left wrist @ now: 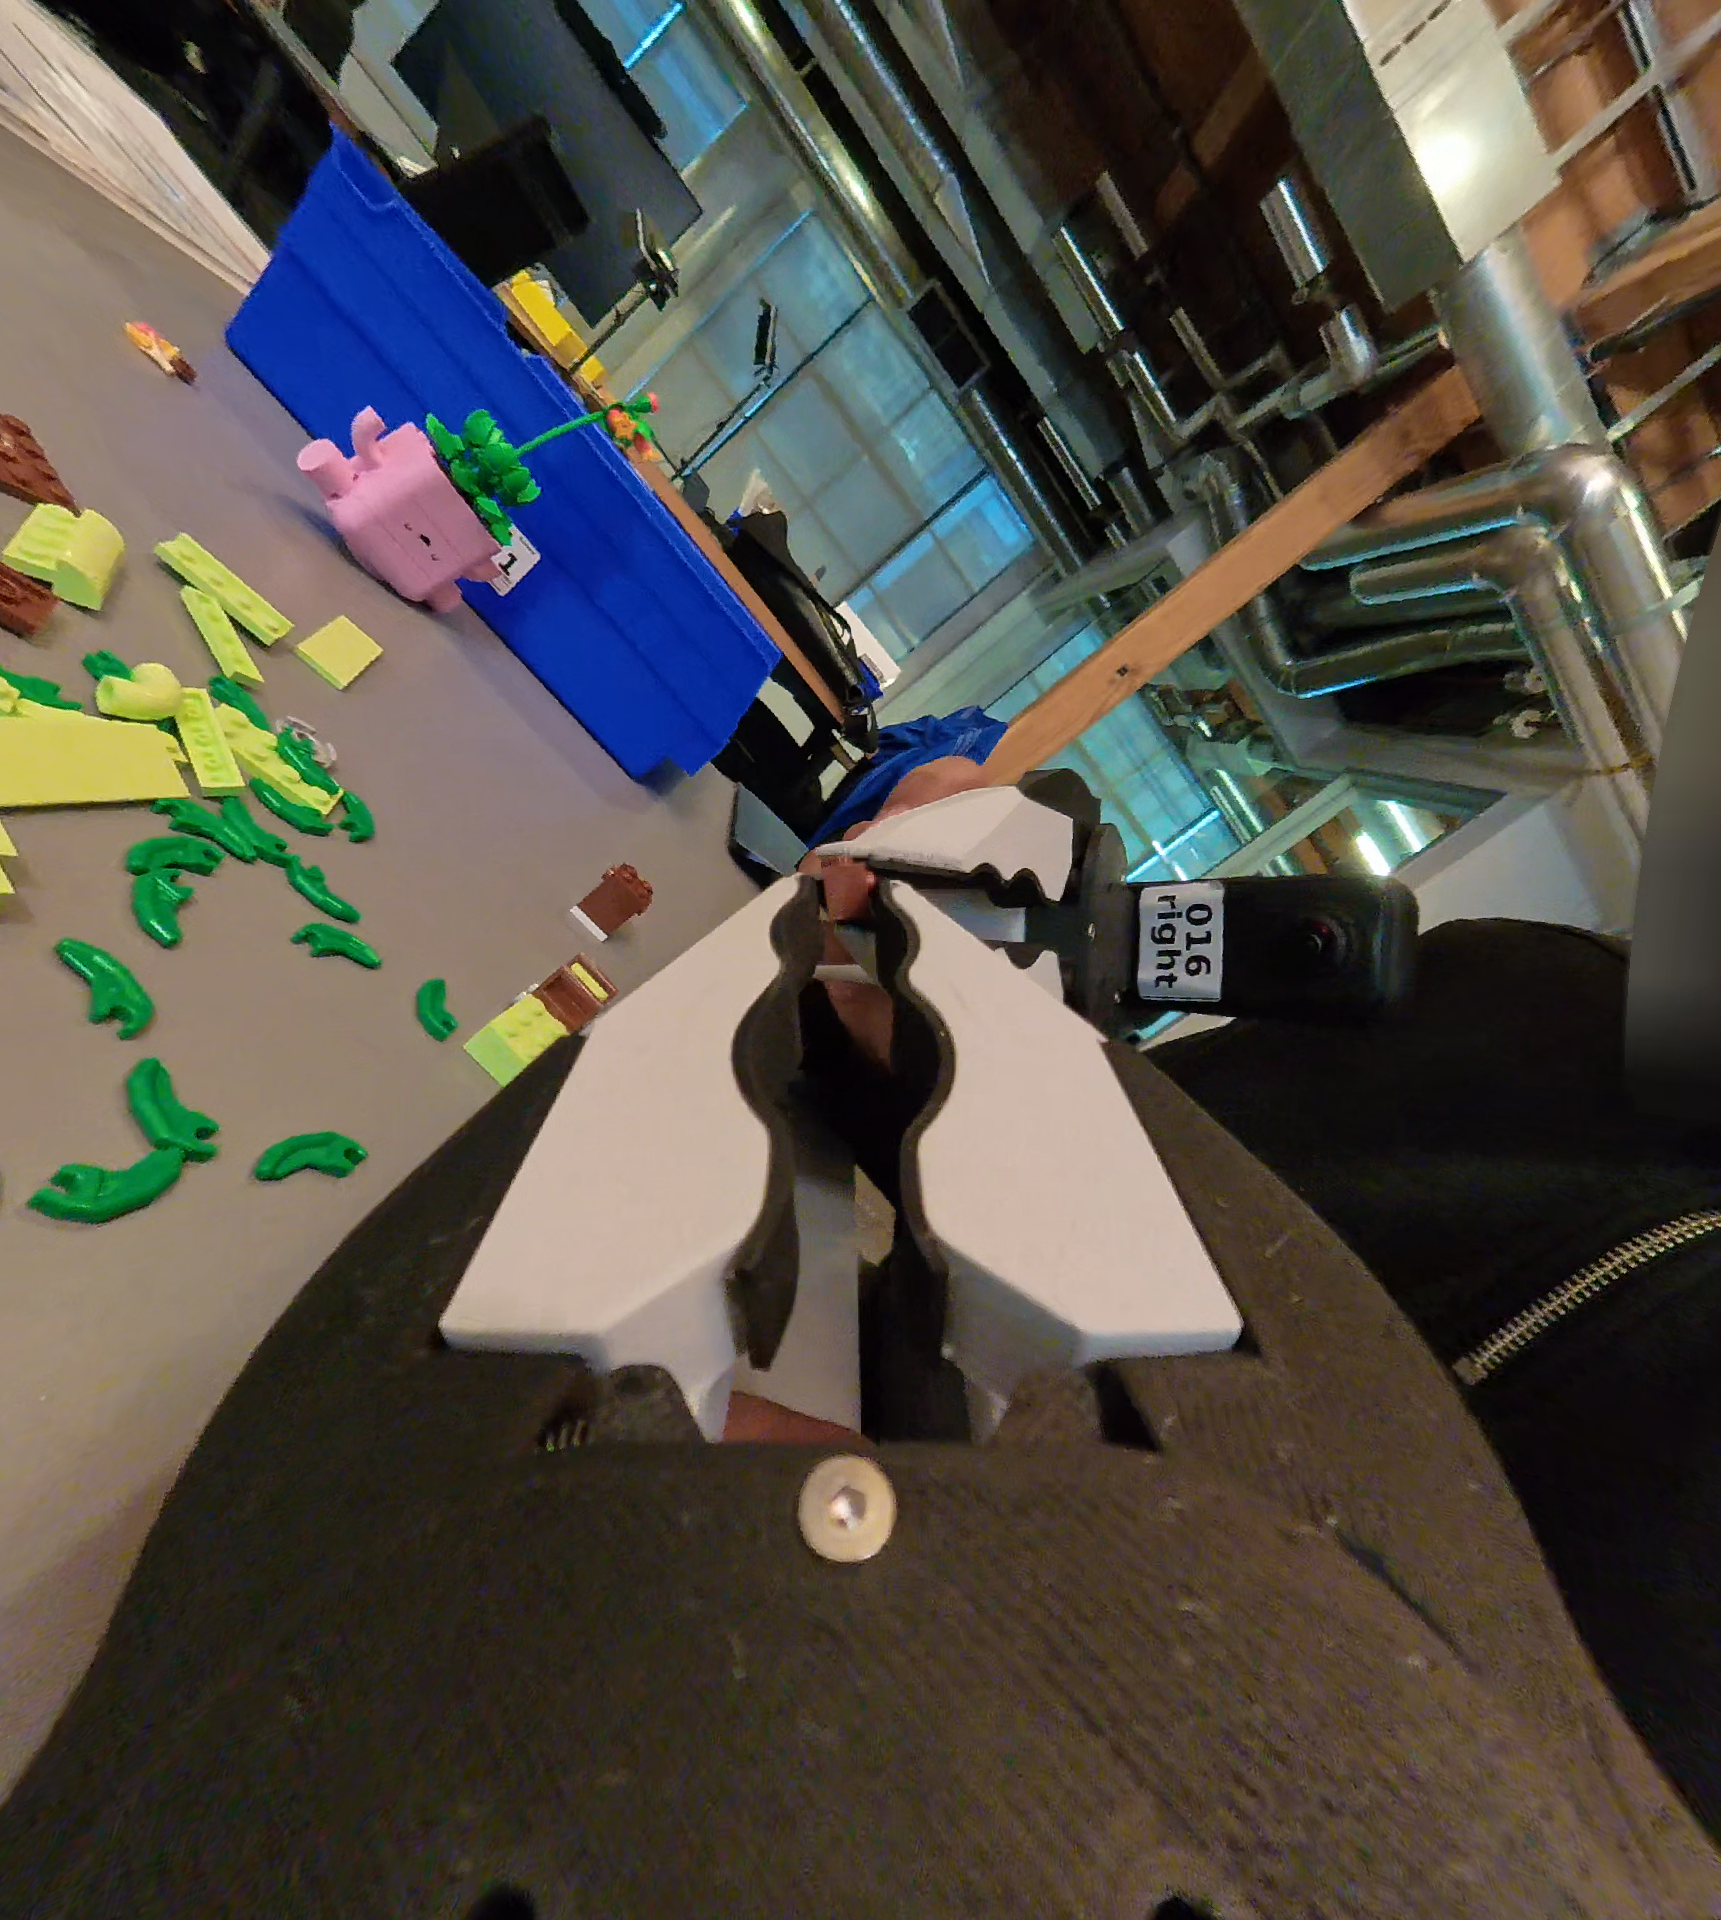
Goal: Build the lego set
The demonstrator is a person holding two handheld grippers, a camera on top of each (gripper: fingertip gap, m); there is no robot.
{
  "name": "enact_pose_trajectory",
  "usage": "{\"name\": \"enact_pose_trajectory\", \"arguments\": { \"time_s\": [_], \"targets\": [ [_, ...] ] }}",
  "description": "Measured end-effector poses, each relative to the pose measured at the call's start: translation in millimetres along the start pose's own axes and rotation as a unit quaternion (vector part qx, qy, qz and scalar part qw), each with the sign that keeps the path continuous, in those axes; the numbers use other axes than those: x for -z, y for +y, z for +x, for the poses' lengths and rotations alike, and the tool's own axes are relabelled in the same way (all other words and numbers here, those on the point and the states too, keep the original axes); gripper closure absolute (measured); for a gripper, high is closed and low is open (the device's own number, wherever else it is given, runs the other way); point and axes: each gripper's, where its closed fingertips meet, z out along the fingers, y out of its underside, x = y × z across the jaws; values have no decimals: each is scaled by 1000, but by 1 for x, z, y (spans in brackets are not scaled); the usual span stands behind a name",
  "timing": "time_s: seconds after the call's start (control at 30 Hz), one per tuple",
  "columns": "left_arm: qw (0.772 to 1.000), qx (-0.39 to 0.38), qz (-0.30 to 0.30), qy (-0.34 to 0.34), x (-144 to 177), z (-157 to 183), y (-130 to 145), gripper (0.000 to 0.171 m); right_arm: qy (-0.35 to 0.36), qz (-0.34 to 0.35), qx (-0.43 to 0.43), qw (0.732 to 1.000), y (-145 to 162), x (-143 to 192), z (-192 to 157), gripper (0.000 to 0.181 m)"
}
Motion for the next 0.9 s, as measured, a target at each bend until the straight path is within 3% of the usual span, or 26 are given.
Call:
{"name": "enact_pose_trajectory", "arguments": {
  "time_s": [0.13,0.4,0.47,0.57,0.7,0.8,0.9],
  "targets": [
    [999,-39,-2,-22,0,-1,-1,166,-13,-2,-23,1000,2,1,-2,170],
    [980,-172,-11,-103,6,-8,-6,166,-47,26,-203,978,7,14,9,158],
    [955,-254,-30,-152,7,-13,-4,166,-53,28,-267,962,13,17,15,155],
    [893,-384,-68,-224,8,-19,-1,165,-60,22,-346,936,23,17,19,151],
    [828,-485,-98,-266,4,-20,5,165,-68,44,-397,914,22,18,19,151],
    [806,-511,-115,-276,2,-24,10,164,-89,50,-410,906,17,17,14,149],
    [809,-507,-122,-271,1,-24,13,164,-88,48,-401,910,17,17,12,149]
  ]
}}
